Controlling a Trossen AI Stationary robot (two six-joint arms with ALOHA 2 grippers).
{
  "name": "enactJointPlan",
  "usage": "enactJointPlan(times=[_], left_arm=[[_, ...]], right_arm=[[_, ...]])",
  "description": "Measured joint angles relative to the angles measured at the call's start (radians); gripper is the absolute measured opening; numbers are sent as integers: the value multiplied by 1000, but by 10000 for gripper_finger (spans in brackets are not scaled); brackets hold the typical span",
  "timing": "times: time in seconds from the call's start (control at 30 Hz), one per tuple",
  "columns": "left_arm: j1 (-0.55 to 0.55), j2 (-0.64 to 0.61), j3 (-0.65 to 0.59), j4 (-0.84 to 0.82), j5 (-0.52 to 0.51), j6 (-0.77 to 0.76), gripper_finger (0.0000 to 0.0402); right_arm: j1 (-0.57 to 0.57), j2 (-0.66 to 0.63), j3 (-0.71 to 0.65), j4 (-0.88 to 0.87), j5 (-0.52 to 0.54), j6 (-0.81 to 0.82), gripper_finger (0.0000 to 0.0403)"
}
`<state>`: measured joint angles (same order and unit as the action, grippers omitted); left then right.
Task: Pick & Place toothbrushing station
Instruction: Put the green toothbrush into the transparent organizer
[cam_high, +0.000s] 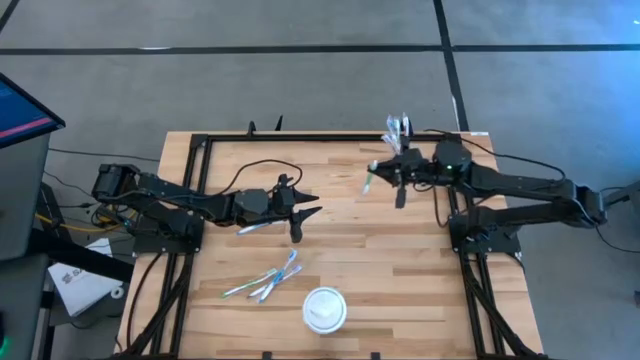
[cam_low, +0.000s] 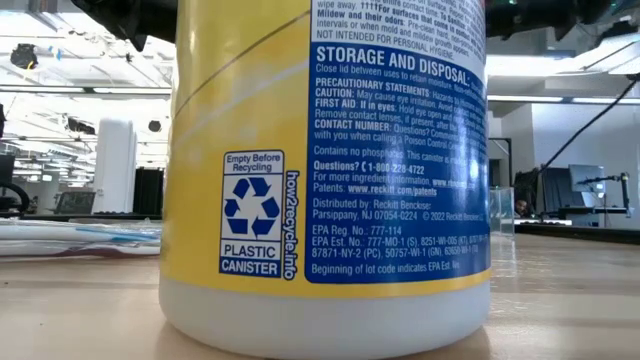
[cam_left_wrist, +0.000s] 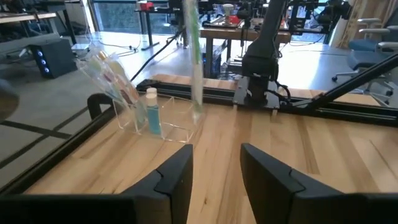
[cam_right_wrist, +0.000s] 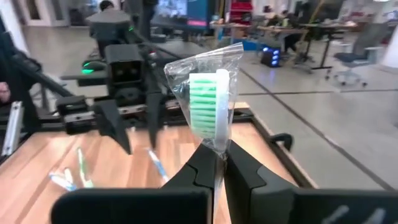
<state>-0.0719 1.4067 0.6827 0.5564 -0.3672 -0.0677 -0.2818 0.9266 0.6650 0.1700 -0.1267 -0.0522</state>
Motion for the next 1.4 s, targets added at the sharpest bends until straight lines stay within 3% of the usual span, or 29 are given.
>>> enactJointPlan(times=[0.47,0.87,1.2,1.4], left_arm=[[0,0,0,0,1,0,126],[0,0,0,0,1,0,126],[0,0,0,1,1,0,126],[0,0,0,1,1,0,126]], right_arm=[[-192,-264,-202,-85,74,70,4],[-344,-447,-213,-320,103,63,4],[-433,-434,-212,-369,102,44,4],[-481,-430,-330,-216,90,50,4]])
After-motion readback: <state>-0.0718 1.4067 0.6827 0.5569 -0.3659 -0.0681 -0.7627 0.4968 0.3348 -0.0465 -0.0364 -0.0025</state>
